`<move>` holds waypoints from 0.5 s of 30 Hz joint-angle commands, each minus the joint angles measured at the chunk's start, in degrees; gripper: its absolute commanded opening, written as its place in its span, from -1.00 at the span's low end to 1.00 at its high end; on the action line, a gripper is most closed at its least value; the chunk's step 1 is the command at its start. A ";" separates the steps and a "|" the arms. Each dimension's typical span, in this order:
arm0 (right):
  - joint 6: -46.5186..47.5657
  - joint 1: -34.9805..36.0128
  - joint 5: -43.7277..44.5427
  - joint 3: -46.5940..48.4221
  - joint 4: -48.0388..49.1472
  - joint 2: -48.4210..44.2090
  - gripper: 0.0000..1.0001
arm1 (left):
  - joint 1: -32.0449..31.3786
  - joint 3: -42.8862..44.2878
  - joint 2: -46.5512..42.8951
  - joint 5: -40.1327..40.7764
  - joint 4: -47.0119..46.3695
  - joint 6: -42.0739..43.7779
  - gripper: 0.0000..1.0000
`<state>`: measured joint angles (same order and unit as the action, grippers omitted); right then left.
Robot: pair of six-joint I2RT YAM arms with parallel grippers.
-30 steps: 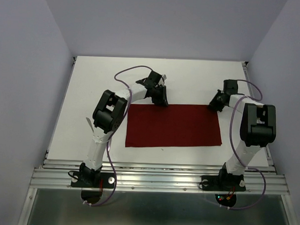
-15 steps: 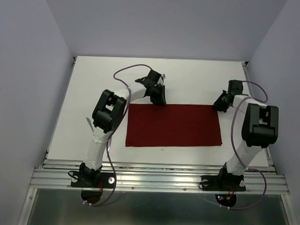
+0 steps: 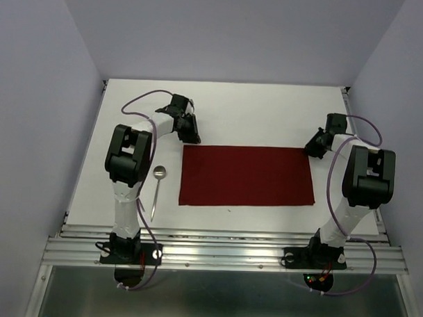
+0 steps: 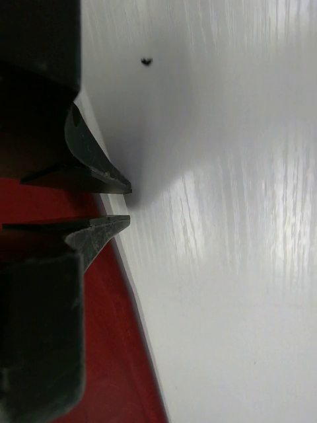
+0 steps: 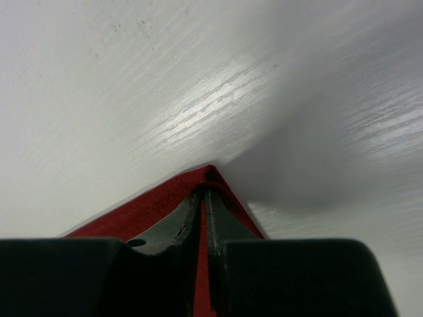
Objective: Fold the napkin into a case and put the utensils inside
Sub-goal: Smooth out the rectangle-folded napkin at the center of the board.
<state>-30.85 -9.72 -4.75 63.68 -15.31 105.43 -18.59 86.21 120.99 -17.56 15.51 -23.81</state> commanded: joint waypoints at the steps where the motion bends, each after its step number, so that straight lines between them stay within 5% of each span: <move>1: 1.23 -1.01 4.14 -1.54 -1.56 1.10 -0.74 | 1.45 -2.19 -4.53 3.23 2.51 2.10 -0.37; 15: 1.23 -1.01 2.38 -1.54 -1.39 1.10 -0.74 | -2.67 -7.02 -14.91 4.12 -1.36 -0.44 -0.36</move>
<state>-30.85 -9.89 -4.75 63.68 -15.27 105.43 -18.46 81.25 109.38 -12.88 16.08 -23.49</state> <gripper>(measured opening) 0.130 0.320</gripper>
